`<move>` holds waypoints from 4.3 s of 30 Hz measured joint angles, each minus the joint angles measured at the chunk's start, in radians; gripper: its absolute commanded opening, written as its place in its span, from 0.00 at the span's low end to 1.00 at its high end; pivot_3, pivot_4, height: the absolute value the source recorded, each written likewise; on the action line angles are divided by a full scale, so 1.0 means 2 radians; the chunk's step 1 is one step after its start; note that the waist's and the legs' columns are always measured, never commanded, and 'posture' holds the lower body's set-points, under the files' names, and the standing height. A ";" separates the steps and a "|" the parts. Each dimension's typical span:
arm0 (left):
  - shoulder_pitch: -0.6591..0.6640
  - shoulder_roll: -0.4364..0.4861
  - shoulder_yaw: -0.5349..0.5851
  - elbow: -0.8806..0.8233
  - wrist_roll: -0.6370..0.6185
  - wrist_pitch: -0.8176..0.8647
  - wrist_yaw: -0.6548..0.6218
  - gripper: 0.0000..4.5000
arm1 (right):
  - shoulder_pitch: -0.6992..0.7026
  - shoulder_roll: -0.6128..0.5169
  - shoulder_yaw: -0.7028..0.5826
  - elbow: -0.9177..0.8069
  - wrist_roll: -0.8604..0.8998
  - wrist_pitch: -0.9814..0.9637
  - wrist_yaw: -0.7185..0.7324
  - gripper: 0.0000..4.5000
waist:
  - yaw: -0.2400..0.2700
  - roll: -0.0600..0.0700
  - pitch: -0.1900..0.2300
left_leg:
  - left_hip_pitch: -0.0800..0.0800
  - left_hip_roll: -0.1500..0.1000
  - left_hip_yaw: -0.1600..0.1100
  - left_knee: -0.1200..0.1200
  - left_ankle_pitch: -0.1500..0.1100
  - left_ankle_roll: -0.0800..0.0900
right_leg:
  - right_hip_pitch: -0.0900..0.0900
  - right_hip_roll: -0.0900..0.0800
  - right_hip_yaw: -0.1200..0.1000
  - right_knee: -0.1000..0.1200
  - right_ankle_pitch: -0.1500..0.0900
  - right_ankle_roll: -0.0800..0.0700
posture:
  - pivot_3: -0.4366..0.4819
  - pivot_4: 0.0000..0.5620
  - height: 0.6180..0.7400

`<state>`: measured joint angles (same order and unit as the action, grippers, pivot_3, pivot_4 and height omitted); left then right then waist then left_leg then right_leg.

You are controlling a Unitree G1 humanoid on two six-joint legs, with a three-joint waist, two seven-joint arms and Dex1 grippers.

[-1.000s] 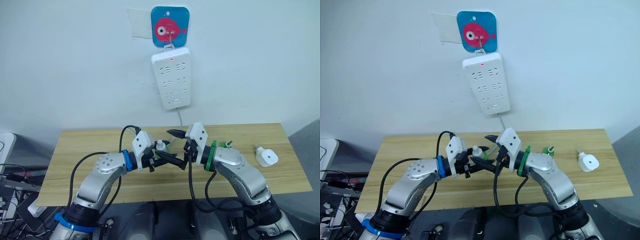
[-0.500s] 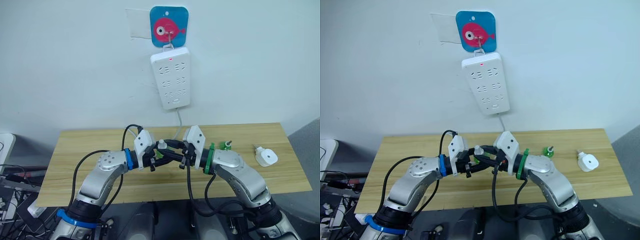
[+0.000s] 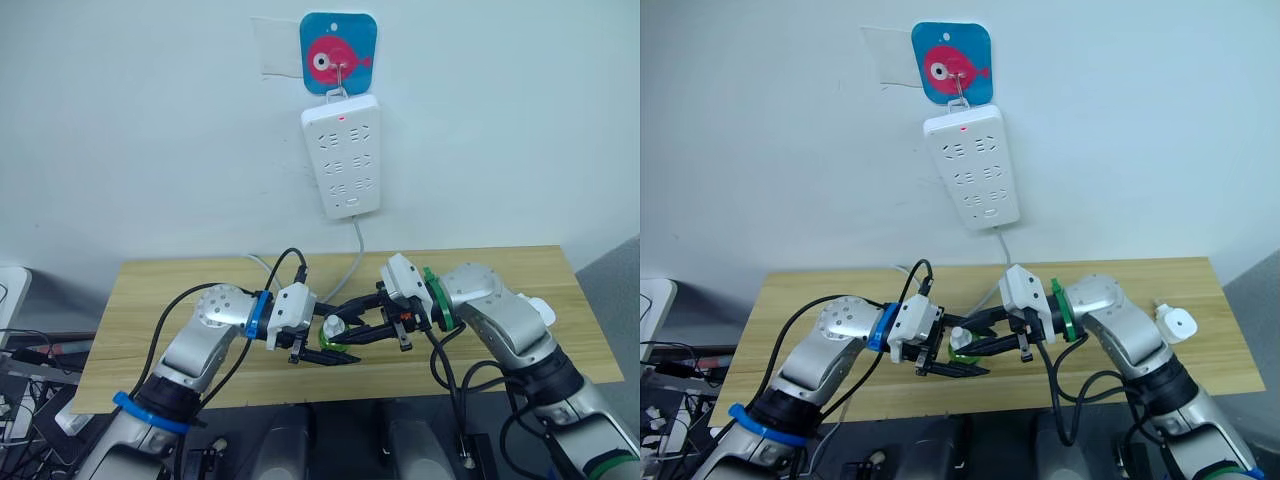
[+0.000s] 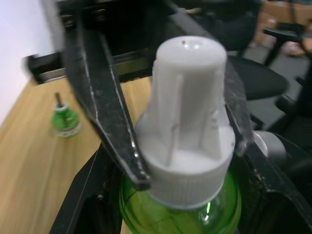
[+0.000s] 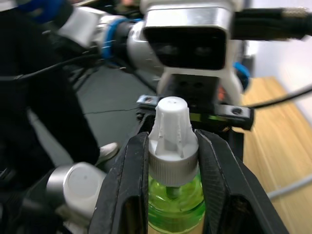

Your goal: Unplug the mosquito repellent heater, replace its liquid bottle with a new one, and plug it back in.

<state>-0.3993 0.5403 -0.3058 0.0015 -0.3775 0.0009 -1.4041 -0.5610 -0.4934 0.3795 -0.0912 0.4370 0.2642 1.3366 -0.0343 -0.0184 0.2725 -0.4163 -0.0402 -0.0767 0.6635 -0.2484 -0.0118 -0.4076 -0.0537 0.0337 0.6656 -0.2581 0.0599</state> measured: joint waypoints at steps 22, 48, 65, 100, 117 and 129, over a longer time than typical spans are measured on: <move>0.000 -0.064 0.061 0.059 0.039 0.018 0.167 0.51 | 0.140 0.031 -0.098 -0.156 -0.057 0.100 -0.273 0.99 | -0.002 0.000 0.000 | 0.000 0.000 0.000 0.000 0.000 0.000 | -0.002 0.000 0.002 0.003 0.000 0.000 | 0.41 0.46 1.00; 0.003 -0.091 0.067 0.060 0.055 0.028 0.195 0.51 | 0.153 0.117 -0.032 -0.153 -0.123 0.094 -0.398 0.22 | -0.011 0.000 0.000 | 0.000 0.000 0.001 0.000 0.000 0.000 | -0.003 0.000 0.002 0.004 0.000 0.000 | 0.40 0.42 1.00; 0.035 -0.007 0.019 -0.015 0.011 -0.030 -0.016 0.51 | 0.031 0.015 0.000 -0.019 -0.012 -0.014 -0.010 0.22 | -0.011 0.000 0.000 | 0.000 0.000 0.002 0.001 0.000 0.000 | -0.002 0.000 0.002 0.004 0.000 0.000 | 0.45 0.42 1.00; 0.018 -0.044 0.058 0.040 0.032 -0.013 0.118 0.51 | 0.101 0.050 -0.046 -0.148 -0.077 0.095 -0.267 0.99 | -0.011 -0.001 -0.001 | 0.000 0.000 0.002 0.001 0.001 -0.001 | -0.004 0.000 0.003 0.006 0.000 0.000 | 0.40 0.39 1.00; 0.031 -0.047 0.058 0.018 0.032 0.005 0.118 0.51 | 0.089 0.055 -0.039 -0.112 -0.091 0.076 -0.278 0.99 | -0.011 -0.001 -0.001 | 0.000 0.000 0.002 0.001 0.001 -0.001 | -0.004 0.000 0.003 0.006 0.000 0.000 | 0.40 0.41 1.00; 0.027 -0.041 0.058 0.023 0.032 0.005 0.104 0.51 | 0.112 -0.035 -0.114 -0.113 -0.039 0.069 -0.206 0.99 | -0.015 -0.001 -0.001 | 0.000 0.001 0.002 0.000 0.001 -0.001 | -0.004 0.000 0.003 0.006 0.000 0.000 | 0.38 0.44 1.00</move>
<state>-0.3455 0.4586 -0.1897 0.0474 -0.3132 0.0110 -1.1953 -0.3369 -0.5633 0.1521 -0.3170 0.3584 0.4014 0.9250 -0.0652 -0.0198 0.2714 -0.4167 -0.0388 -0.0723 0.6642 -0.2474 -0.0134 -0.4155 -0.0529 0.0394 0.6781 -0.2590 0.0590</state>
